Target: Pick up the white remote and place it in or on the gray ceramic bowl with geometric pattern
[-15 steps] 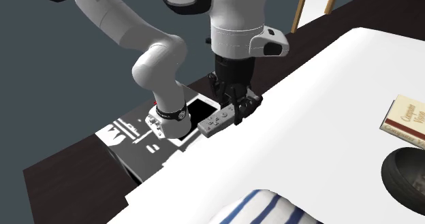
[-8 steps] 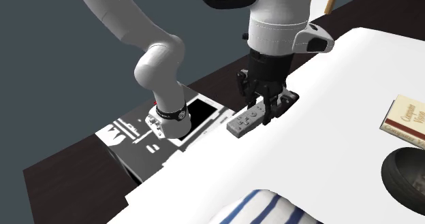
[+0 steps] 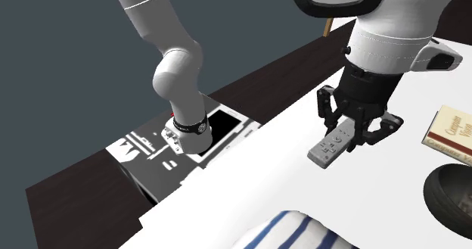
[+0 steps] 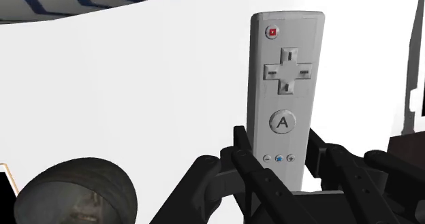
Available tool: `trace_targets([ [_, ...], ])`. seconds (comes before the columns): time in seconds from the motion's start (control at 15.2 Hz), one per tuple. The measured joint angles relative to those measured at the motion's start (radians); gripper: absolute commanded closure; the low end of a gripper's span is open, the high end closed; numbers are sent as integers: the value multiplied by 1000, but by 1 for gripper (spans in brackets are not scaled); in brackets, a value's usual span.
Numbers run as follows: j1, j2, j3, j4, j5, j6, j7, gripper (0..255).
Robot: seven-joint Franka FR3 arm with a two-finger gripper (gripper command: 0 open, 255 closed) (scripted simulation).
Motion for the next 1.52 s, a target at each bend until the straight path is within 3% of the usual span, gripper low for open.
trace_targets([
  [0.4, 43, 270, -35, 239, 142, 1, -60, 255],
  [0.73, 22, 497, -37, 491, 271, -61, -112, 255],
  [1.06, -45, 740, -9, 804, 387, -160, -127, 255],
  [1.25, -116, 902, 17, 1055, 446, -255, -119, 255],
  [1.39, -204, 1069, 48, 1349, 493, -374, -95, 255],
  [1.52, -220, 1114, 58, 1410, 503, -390, -87, 255],
])
